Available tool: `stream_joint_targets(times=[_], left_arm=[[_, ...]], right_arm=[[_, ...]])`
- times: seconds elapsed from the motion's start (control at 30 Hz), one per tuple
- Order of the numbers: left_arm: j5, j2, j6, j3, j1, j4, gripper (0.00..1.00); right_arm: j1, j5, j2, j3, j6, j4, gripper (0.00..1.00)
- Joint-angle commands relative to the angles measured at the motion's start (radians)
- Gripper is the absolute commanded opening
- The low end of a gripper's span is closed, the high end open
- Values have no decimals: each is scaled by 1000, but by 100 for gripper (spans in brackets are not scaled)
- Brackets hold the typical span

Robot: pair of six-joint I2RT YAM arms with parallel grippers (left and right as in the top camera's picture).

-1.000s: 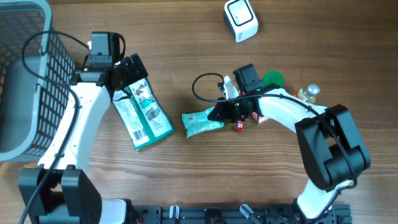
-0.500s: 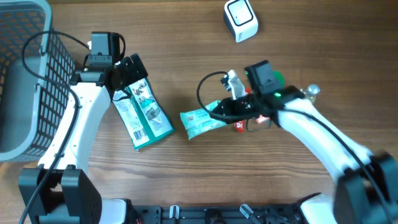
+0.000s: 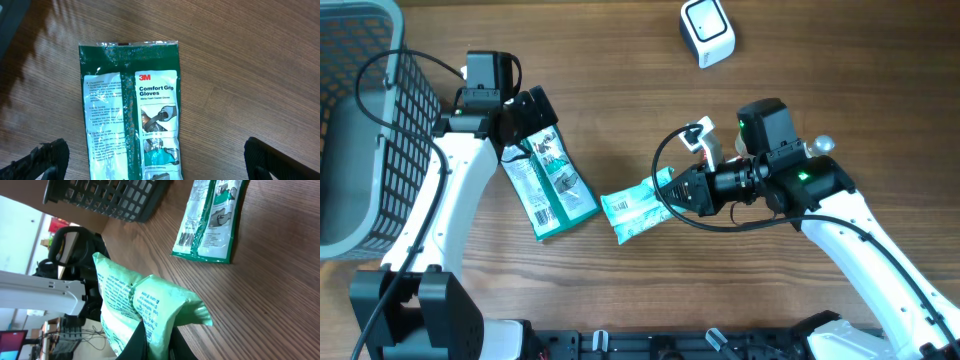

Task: Scan the item barcode
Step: 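Lift the wipes pack with the right gripper toward the scanner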

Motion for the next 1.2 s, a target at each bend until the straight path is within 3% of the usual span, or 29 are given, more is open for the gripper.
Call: stream_joint_targets(times=[0.0, 0.47, 0.73, 1.17], left_arm=[[-17, 2, 4, 3, 2, 0, 100], [-17, 2, 4, 3, 2, 0, 100], [-17, 2, 4, 3, 2, 0, 100], [-17, 2, 4, 3, 2, 0, 100]], right_arm=[[0, -46, -15, 6, -21, 2, 4], [0, -43, -15, 5, -25, -36, 4], [0, -38, -12, 5, -157, -130, 5], [0, 30, -12, 5, -162, -132, 4]])
